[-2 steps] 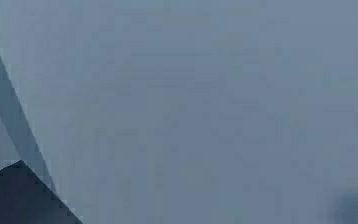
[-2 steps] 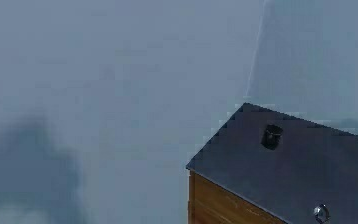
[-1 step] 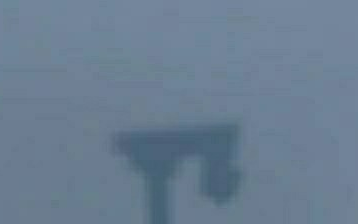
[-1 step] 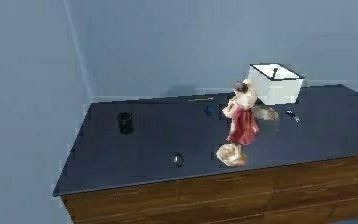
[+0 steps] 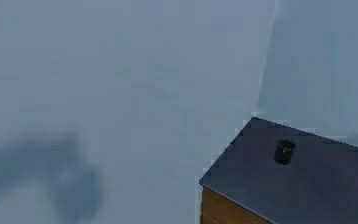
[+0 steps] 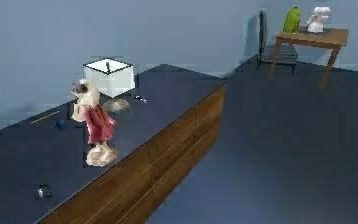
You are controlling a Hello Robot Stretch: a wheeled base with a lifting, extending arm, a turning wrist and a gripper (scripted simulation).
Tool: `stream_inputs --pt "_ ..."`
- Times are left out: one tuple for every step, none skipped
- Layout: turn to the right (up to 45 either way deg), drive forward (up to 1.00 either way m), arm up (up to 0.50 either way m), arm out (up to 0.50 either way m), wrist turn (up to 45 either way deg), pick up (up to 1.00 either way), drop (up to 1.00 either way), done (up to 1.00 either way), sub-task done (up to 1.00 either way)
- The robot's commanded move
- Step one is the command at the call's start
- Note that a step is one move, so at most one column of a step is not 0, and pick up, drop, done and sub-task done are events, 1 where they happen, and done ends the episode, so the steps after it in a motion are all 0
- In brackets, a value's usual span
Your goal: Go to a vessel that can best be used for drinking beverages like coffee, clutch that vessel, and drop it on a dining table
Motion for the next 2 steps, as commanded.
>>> stream_inputs --pt "45.0 0.0 0.0 0.0 0.0 0.0 0.0 0.0 0.0" --pt "45.0 0.0 0.0 0.0 0.0 0.0 0.0 0.0 0.0"
